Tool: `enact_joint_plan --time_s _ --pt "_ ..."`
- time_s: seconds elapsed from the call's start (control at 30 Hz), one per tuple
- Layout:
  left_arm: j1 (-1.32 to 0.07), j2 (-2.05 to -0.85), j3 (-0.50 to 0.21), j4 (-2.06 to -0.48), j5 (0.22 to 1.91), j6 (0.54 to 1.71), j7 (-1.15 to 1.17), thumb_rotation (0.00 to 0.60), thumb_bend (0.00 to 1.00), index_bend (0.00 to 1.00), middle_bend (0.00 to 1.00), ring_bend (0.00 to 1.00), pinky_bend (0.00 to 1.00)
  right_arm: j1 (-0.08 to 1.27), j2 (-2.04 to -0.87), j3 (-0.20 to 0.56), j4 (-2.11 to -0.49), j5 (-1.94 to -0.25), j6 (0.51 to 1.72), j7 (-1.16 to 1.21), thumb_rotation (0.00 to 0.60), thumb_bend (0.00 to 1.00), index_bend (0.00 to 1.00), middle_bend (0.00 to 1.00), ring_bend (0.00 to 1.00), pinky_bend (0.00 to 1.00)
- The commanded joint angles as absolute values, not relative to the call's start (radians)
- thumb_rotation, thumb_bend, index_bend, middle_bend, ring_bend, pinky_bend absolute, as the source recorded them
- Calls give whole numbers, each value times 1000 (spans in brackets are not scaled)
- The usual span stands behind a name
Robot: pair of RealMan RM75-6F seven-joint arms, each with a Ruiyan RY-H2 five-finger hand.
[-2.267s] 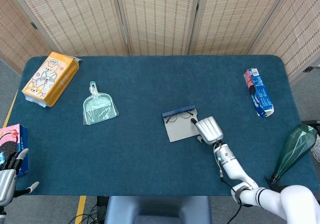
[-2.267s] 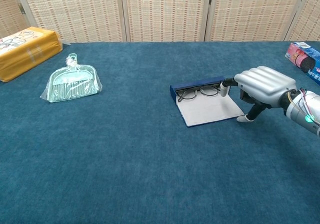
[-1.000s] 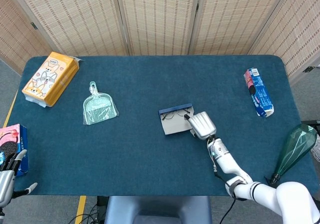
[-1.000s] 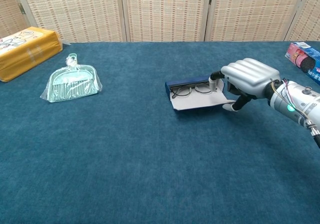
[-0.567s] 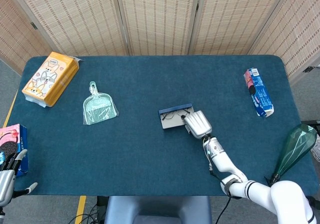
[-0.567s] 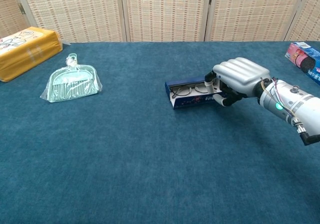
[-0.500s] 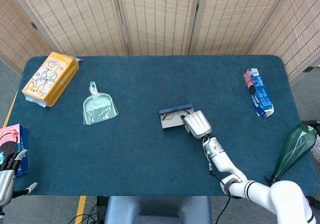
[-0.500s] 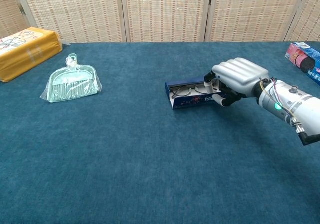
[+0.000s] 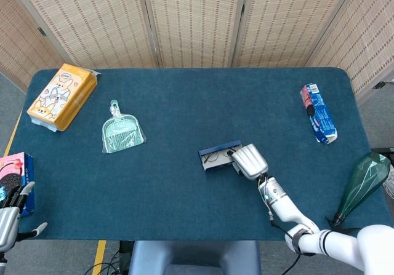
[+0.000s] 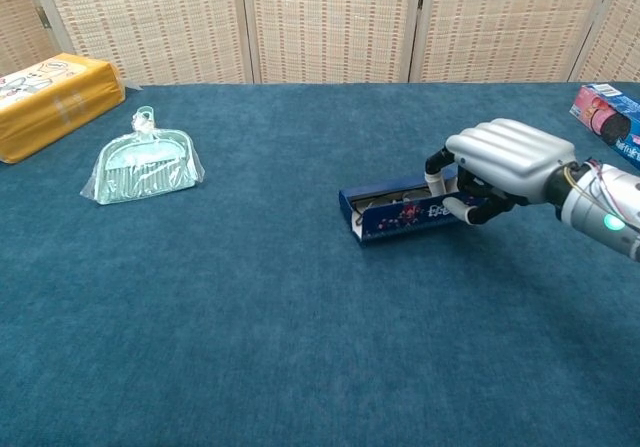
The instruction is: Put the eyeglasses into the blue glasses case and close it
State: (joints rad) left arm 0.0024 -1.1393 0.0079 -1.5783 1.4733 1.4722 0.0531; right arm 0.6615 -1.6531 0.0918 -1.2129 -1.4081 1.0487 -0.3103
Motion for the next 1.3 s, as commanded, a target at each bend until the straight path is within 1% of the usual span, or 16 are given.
enact_joint_plan --time_s 0.03,0.2,0.57,0.77,1.2,1.23,1.3 --pt "-2 -1139 8 -1583 1477 1468 44 600 163 85 149 106 282 632 -1582 70 -1319 -1417 1070 -354 600 525 606 1000 1000 846" --pt "-14 -1139 4 -1586 1480 1456 42 600 163 85 149 106 282 647 -1579 99 -1347 -1394 1059 -399 600 525 606 1000 1000 846" --pt "-12 -1137 7 -1584 1470 1455 37 600 164 85 150 106 282 741 -1666 178 -1252 -1307 959 -458 600 525 606 1000 1000 846" --pt "-9 -1133 9 -1583 1465 1455 35 600 164 85 149 106 282 785 -1717 197 -1191 -1276 919 -478 600 524 606 1000 1000 846" --pt "-4 -1133 14 -1579 1465 1457 28 600 163 85 149 106 282 852 -1808 221 -1070 -1237 877 -491 600 524 605 1000 1000 846" --pt "-4 -1134 13 -1577 1468 1460 27 600 164 85 149 106 282 857 -1817 223 -1058 -1231 872 -493 600 524 591 1000 1000 846" --pt "-4 -1135 14 -1574 1470 1461 25 600 164 85 149 106 282 865 -1830 226 -1040 -1222 864 -497 600 524 514 1000 1000 846"
